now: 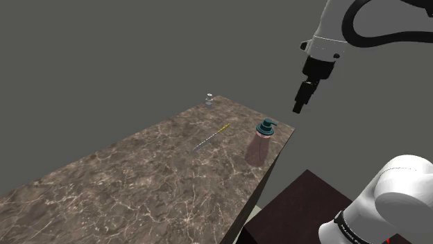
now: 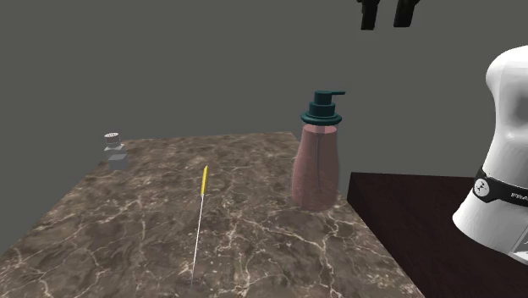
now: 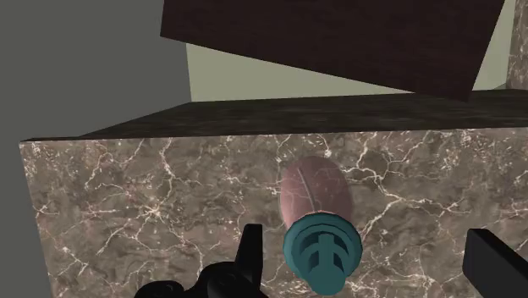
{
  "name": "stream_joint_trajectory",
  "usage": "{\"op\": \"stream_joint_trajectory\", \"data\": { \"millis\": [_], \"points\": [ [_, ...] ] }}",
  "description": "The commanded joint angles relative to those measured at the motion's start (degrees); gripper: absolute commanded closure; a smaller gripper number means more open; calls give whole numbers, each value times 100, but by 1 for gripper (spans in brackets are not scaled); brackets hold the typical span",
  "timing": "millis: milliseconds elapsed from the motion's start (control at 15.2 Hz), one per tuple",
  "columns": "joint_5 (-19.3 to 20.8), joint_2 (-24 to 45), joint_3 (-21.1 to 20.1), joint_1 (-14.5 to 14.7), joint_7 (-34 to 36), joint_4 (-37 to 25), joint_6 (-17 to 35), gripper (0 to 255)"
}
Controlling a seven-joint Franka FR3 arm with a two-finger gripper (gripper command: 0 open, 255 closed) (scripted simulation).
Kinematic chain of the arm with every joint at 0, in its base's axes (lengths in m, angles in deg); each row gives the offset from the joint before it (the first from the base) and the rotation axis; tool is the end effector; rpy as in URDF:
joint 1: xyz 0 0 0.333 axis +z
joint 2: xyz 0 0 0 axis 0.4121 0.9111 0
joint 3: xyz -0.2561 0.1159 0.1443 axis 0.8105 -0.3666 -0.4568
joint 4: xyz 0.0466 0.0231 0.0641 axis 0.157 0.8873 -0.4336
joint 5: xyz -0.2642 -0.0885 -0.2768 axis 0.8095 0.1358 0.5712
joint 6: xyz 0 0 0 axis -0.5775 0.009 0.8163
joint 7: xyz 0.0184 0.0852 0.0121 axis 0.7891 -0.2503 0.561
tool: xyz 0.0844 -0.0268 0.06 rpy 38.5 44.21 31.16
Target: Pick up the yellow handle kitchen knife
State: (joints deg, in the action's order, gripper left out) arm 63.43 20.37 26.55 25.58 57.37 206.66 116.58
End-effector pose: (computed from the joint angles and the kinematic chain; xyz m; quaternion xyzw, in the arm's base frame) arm 0.3237 0.0265 0.5670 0.9938 0.1106 -0.0020 0.0094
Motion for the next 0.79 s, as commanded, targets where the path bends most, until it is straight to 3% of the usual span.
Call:
{"op": "stream_joint_trajectory", "data": {
  "millis": [0,726],
  "points": [
    [0,0,0,0,0,0,0,0],
    [-925,1315,-1274,-453,3266,450,2102,0]
  ]
}}
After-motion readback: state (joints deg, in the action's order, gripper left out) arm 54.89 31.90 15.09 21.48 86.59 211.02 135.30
